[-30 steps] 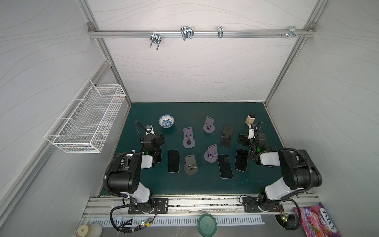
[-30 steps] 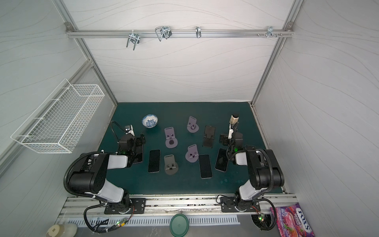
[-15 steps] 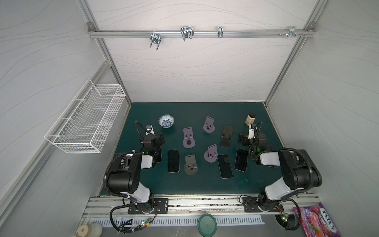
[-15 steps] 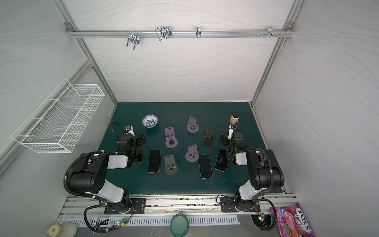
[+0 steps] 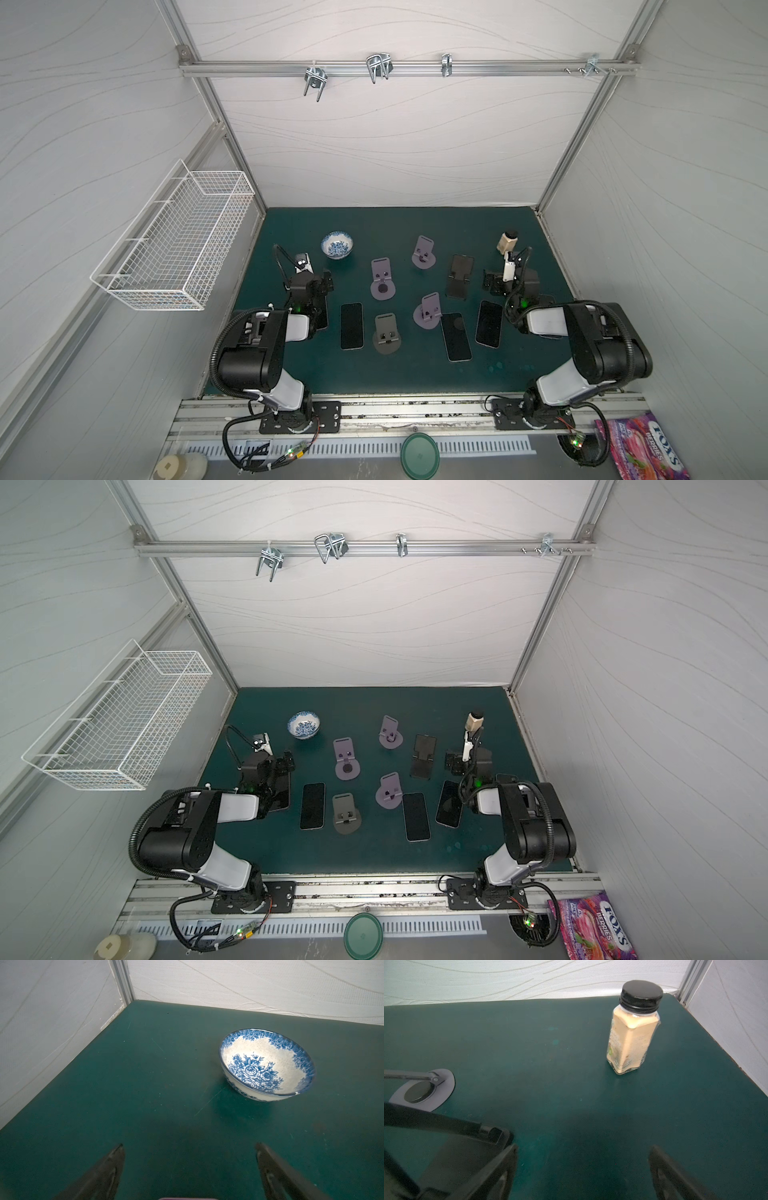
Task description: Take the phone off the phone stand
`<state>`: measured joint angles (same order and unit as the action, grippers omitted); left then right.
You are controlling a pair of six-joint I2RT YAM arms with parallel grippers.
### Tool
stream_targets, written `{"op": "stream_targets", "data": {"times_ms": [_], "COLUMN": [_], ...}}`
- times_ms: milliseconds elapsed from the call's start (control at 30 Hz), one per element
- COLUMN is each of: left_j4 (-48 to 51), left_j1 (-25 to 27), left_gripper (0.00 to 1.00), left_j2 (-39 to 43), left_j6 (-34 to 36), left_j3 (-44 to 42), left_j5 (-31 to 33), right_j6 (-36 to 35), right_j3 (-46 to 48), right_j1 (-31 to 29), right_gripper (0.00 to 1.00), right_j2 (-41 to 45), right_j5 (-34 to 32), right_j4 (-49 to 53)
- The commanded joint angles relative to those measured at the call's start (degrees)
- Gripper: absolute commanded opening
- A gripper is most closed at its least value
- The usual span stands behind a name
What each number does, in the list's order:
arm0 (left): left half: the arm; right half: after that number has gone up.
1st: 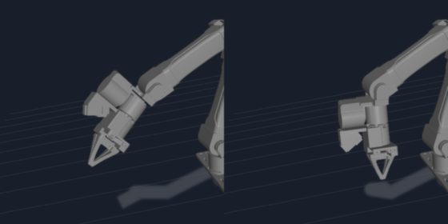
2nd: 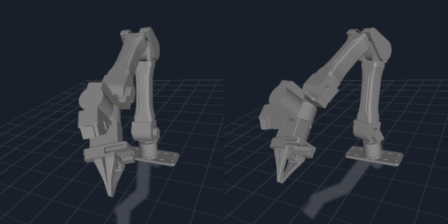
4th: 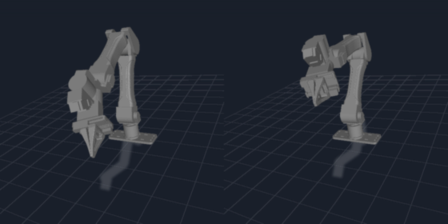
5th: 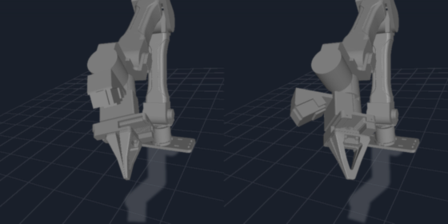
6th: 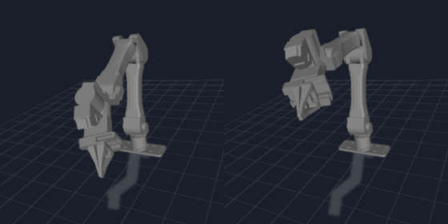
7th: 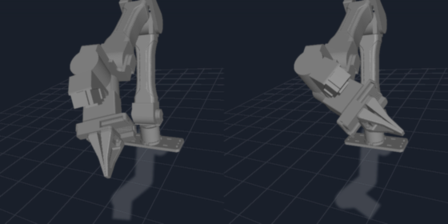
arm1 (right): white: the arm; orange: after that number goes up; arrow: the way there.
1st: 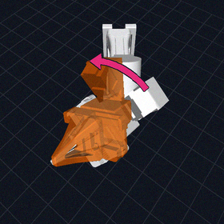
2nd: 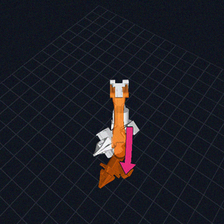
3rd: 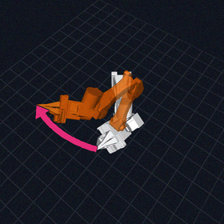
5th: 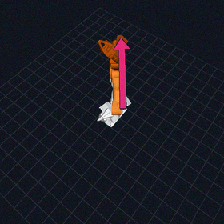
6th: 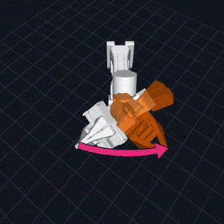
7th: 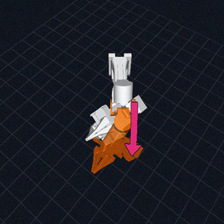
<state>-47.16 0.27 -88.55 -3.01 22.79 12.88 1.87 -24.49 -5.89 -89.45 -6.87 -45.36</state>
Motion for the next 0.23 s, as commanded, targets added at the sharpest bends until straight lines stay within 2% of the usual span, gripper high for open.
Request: {"op": "stream_targets", "data": {"times_ms": [0,200], "left_j4": [-1.1,-1.1], "left_j1": [0.0,-0.1], "left_gripper": [0.99,0.99], "left_j2": [-0.7,-0.7], "left_j6": [0.6,0.6], "left_j3": [1.6,1.6], "left_j5": [0.3,0.2], "right_j6": [-0.9,-0.9], "right_j3": [-0.7,-0.7], "right_j1": [-0.2,-0.3], "right_gripper": [0.99,0.99], "right_j2": [-0.4,-0.4], "right_j5": [-0.6,-0.6], "right_j4": [-0.1,-0.1]}}
